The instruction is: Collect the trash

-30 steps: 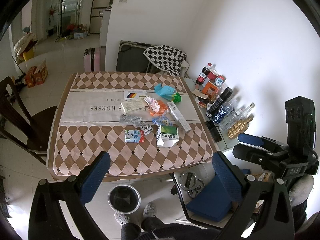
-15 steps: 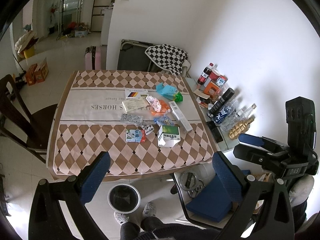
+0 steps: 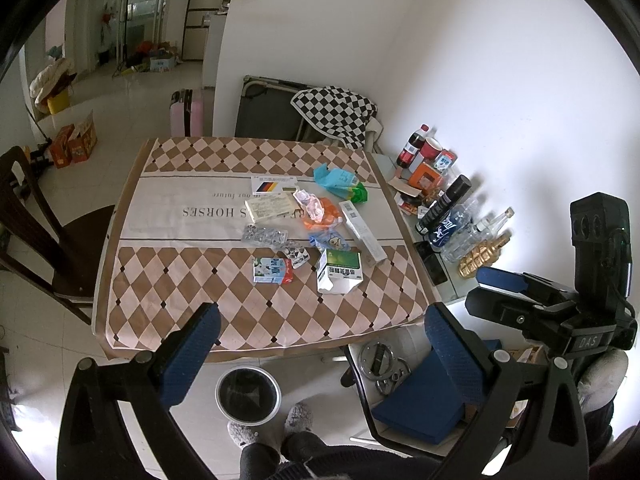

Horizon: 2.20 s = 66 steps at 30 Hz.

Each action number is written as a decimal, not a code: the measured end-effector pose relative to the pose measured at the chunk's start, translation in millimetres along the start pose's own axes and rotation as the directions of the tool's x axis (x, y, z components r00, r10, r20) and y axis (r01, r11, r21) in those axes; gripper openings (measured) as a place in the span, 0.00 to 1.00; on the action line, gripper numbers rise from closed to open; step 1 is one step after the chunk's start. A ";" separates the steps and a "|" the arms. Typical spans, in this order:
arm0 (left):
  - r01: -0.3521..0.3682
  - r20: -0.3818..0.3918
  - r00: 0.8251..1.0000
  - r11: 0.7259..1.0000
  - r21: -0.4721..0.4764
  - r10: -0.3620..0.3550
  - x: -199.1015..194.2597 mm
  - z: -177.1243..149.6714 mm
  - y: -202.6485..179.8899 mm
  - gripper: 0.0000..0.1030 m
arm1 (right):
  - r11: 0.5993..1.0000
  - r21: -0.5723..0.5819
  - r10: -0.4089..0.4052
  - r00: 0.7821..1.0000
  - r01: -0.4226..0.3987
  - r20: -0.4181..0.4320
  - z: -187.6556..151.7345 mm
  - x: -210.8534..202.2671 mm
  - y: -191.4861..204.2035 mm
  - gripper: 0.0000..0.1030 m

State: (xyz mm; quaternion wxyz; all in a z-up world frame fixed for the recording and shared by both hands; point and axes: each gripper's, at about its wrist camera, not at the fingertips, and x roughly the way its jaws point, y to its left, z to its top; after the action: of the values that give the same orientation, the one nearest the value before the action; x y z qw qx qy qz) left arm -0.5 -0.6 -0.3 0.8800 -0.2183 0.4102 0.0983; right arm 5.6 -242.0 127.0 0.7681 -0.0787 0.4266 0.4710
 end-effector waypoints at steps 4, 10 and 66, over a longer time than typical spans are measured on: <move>0.001 0.001 1.000 1.000 -0.001 -0.001 0.1 0.5 0.4 1.00 | 1.000 0.000 -0.002 1.000 0.002 0.000 2.6 2.0 0.1 1.00; -0.010 -0.006 1.000 1.000 -0.001 0.010 6.3 8.4 -10.0 1.00 | 1.000 0.002 -0.001 1.000 0.001 -0.001 5.2 5.1 -0.4 1.00; -0.554 -0.603 0.726 0.801 -0.228 0.330 409.3 54.8 72.4 0.28 | 0.872 0.074 -0.368 0.750 0.483 -0.550 45.3 438.3 -358.8 0.58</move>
State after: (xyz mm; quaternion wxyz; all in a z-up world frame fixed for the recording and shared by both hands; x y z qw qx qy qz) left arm 274.9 86.4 -304.2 0.6161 -0.3020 0.6508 0.3250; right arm 399.9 -125.7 -265.4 0.7149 -0.2160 0.6357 0.1951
